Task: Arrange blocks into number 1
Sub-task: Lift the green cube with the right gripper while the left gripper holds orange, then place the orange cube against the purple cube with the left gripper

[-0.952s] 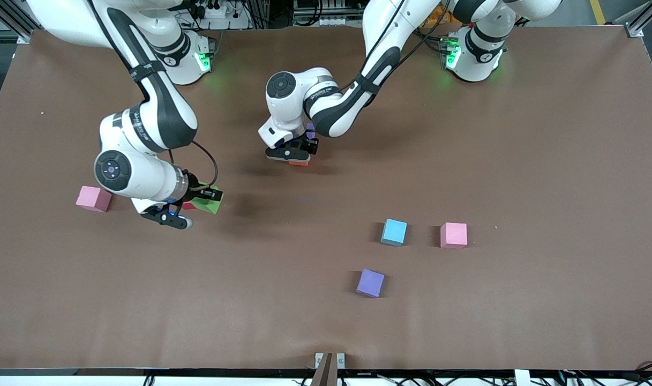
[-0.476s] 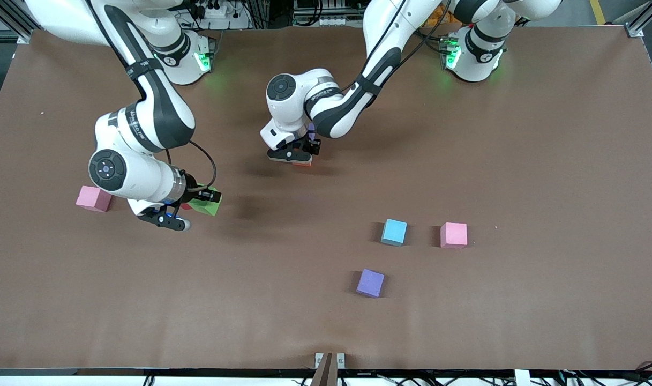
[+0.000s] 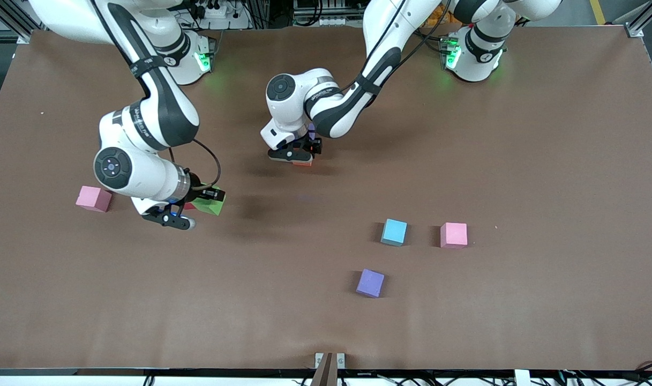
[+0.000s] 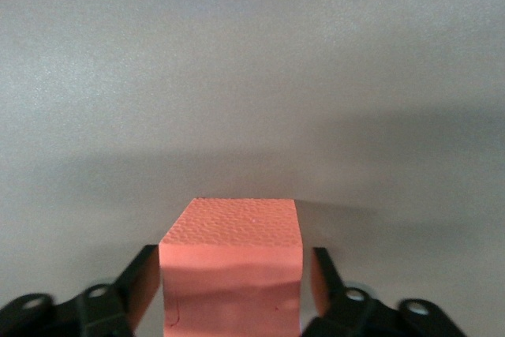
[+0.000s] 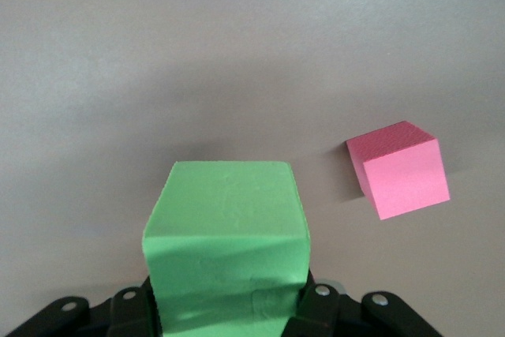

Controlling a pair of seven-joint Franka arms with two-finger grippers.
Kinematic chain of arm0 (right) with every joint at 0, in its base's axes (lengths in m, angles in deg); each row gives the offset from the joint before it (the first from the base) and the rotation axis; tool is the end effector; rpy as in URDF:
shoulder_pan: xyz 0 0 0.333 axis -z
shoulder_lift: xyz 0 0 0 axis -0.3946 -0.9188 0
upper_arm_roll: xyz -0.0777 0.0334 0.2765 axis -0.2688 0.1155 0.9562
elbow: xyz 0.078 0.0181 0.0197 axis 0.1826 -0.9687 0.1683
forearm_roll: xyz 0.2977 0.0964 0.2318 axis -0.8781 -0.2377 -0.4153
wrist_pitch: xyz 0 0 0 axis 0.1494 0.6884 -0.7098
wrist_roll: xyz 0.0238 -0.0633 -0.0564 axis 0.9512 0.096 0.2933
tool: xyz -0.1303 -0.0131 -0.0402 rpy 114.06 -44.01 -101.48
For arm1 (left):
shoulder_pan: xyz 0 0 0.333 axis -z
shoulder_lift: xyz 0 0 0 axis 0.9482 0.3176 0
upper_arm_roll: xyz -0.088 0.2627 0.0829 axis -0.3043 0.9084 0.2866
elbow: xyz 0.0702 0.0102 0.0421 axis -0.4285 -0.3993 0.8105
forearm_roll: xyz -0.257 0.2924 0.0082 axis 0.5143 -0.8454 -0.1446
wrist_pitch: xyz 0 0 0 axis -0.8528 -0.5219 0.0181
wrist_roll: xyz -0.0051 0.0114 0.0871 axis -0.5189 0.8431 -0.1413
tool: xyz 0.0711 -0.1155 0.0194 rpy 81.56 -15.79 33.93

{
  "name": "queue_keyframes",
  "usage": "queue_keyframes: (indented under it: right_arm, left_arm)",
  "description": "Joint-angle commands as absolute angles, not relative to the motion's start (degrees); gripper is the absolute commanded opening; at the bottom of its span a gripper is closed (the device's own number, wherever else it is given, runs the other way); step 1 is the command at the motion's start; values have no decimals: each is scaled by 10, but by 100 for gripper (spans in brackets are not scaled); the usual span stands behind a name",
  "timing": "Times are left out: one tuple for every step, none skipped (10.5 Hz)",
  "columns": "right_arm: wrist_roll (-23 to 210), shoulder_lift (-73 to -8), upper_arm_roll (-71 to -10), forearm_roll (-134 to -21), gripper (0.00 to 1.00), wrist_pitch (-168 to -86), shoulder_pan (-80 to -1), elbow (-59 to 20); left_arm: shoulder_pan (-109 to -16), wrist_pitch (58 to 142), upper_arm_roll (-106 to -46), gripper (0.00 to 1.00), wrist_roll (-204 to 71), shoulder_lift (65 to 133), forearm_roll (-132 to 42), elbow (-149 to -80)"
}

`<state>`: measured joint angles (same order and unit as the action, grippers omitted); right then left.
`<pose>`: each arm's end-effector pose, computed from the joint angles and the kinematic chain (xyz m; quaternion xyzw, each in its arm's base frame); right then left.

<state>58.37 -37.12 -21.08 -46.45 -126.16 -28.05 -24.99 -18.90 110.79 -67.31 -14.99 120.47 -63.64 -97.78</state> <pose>0.5691 0.1985 0.2876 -0.9849 0.1276 0.1079 0.0457 0.3469 -0.6038 0.1531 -0.9979 0.0630 0.0038 0.0170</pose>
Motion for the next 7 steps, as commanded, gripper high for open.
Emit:
queue_keyframes:
  right_arm:
    - [585,-375,-211,-464,0,-1256,-294,-235]
    - [585,-375,-211,-464,0,-1260,-303,-235]
    - [585,-375,-211,-464,0,-1262,-307,-233]
    - [585,-377,-211,-464,0,-1267,-310,-233]
    - [586,-378,-210,-464,0,-1270,-319,-233]
    - [584,-378,-210,-463,0,-1269,-330,-233]
    - [580,-378,-210,-463,0,-1270,-346,-233]
  left_arm:
    - [-190,1079,-664,100,-126,1183,-628,-973]
    - [-202,1074,-649,100,-121,1168,-630,-973]
    - [-225,1074,-636,100,-124,1156,-632,-973]
    - [-264,1074,-631,100,-130,1154,-638,-971]
    - [-309,1074,-632,100,-165,1149,-654,-968]
    - [-344,1074,-635,100,-234,1144,-652,-972]
    - [-371,1074,-635,100,-293,1144,-646,-971]
